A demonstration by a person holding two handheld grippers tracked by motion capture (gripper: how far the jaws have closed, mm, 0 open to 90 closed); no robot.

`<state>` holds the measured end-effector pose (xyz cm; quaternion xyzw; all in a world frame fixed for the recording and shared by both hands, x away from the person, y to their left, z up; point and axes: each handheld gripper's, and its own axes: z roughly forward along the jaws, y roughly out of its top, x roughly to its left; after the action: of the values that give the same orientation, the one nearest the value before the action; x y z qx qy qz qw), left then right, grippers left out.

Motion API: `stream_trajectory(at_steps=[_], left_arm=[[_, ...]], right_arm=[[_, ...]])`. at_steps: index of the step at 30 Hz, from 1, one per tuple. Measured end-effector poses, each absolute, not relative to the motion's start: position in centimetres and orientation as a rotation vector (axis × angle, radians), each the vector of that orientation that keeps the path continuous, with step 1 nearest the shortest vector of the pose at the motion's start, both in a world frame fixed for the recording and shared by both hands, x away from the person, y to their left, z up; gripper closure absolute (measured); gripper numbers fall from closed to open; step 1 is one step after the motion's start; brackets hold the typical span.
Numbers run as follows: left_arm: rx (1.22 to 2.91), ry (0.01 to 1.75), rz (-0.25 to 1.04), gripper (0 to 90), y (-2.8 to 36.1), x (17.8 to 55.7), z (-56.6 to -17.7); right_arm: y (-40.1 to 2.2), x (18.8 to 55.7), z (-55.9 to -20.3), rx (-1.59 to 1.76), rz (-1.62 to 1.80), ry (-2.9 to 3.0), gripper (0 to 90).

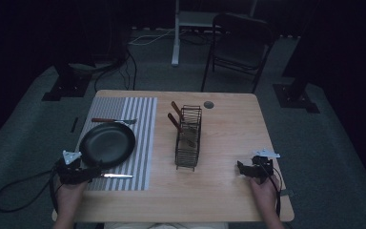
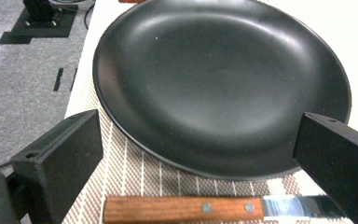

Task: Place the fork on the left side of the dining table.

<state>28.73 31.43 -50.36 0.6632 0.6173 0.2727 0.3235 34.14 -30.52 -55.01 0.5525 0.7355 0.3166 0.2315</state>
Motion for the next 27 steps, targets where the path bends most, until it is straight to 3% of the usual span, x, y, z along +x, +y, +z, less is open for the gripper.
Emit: stream_trajectory(at_steps=[27], left_arm=[[1.868, 1.619, 0.782, 1.8, 31.1, 23.8, -52.2]], right_arm=[[-30.5, 34.1, -55.0, 1.52, 0.87, 2.021, 12.8]])
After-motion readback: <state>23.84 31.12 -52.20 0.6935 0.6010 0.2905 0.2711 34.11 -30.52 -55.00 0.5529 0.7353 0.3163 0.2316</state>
